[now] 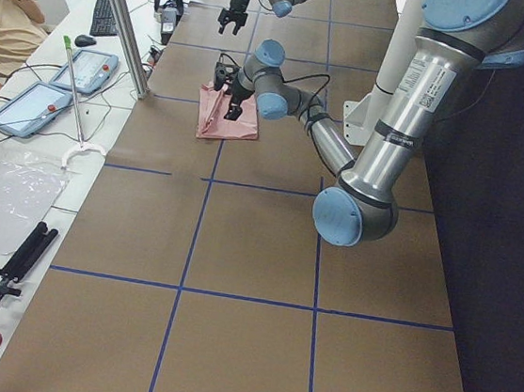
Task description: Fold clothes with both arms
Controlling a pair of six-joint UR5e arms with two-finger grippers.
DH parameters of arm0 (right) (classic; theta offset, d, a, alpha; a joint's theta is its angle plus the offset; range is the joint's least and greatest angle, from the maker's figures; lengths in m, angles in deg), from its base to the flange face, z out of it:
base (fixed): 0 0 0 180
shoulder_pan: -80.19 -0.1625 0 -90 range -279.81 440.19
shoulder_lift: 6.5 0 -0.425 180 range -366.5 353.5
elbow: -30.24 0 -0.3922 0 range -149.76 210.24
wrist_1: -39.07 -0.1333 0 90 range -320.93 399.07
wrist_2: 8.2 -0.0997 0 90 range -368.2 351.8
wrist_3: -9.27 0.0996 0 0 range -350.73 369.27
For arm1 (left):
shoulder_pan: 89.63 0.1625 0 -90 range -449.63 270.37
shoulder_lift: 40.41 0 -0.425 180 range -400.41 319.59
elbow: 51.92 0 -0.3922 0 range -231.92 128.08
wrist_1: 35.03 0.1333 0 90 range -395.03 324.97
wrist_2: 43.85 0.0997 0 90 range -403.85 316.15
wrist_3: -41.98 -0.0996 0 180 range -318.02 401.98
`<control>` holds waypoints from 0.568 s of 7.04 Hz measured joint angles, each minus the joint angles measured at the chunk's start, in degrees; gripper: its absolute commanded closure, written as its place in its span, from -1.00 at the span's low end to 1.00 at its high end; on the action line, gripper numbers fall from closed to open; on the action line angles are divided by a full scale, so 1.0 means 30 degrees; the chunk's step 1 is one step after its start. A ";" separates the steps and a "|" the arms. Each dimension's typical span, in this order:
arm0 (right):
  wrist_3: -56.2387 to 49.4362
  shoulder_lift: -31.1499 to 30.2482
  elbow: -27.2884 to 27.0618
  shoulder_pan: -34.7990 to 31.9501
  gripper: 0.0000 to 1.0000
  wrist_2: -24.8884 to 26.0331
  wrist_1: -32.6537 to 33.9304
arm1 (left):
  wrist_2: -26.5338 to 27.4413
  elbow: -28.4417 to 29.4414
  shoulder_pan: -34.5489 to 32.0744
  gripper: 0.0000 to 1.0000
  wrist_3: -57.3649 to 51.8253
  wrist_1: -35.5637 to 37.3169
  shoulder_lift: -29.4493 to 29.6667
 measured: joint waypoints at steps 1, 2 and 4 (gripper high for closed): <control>-0.3494 -0.1584 -0.0423 -0.1556 -1.00 -0.1341 0.0006 | -0.1910 -0.0419 -0.1859 -1.00 -0.3471 0.0194 -0.1353; -0.8023 -0.3217 -0.0584 -0.3155 -1.00 -0.2677 0.0073 | -0.3902 -0.0506 -0.4140 -1.00 -0.7637 0.0273 -0.2850; -1.7657 -0.5610 -0.0661 -0.6246 -1.00 -0.4618 0.2122 | -0.6856 0.0236 -0.8485 -1.00 -1.5894 0.0447 -0.5128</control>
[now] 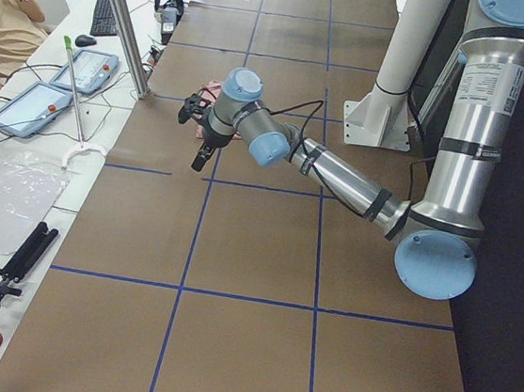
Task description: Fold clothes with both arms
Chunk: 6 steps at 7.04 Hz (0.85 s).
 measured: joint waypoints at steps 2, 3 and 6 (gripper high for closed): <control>-0.7548 -0.0594 -0.0741 -0.2362 -1.00 -0.1005 0.4983 | -0.1242 0.0633 -0.2954 -1.00 -0.6425 0.0732 -0.1877; -0.9802 -0.0655 -0.1674 -0.3033 -1.00 -0.1018 0.7802 | -0.1374 0.0673 -0.4383 -1.00 -0.9385 0.2386 -0.2421; -1.2096 -0.2187 -0.5015 -0.2798 -1.00 0.0560 1.2224 | -0.1471 0.0021 -0.6094 -1.00 -1.2461 0.6480 -0.3689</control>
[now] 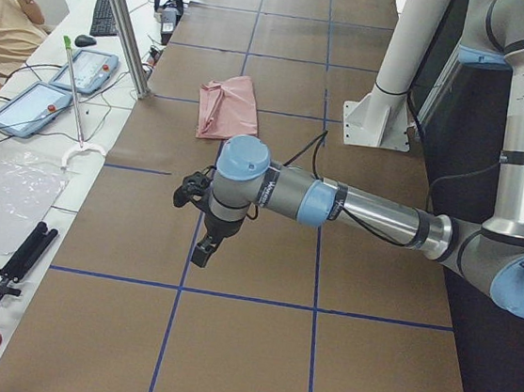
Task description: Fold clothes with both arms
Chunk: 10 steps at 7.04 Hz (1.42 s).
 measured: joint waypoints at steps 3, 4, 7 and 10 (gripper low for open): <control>-0.0138 -0.1226 -0.0490 0.0688 -1.00 0.0188 0.0249 | -0.0087 -0.1425 -0.0068 -1.00 0.0509 0.0303 -0.2246; -0.0136 -0.1375 -0.0530 0.0723 -1.00 0.0072 0.0209 | -0.0116 -0.1628 -0.0057 -1.00 0.0552 0.0145 -0.2402; 0.0072 -0.1400 -0.0650 0.1140 -1.00 -0.0513 0.0068 | -0.1791 -0.1479 0.0150 -1.00 0.0628 0.0053 -0.2399; 0.0149 -0.1376 -0.0746 0.1211 -1.00 -0.0845 0.0066 | -0.2010 -0.0458 0.1145 -1.00 0.0613 -0.0043 -0.2100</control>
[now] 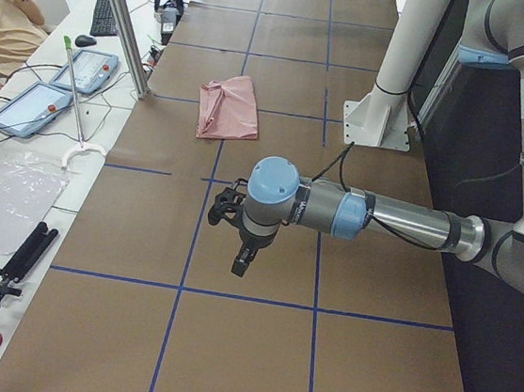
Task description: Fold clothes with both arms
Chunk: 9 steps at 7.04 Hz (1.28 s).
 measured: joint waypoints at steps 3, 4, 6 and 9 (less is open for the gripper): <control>0.0065 -0.0094 -0.0479 0.0261 -1.00 -0.0577 0.0097 | 0.0216 0.0804 0.1056 -1.00 0.0118 0.0359 0.0114; 0.0073 -0.0121 -0.0523 0.0350 -1.00 -0.0627 0.0072 | 0.0234 0.1043 0.1231 -1.00 0.0279 0.1066 0.0307; 0.0067 -0.0140 -0.0585 0.0397 -1.00 -0.0592 0.0019 | 0.0924 0.1712 0.1320 -1.00 0.0630 0.2524 0.1210; 0.0084 0.0007 -0.0662 0.0410 -1.00 -0.0367 0.0010 | 0.1496 0.2377 0.1331 -1.00 0.0716 0.3100 0.2066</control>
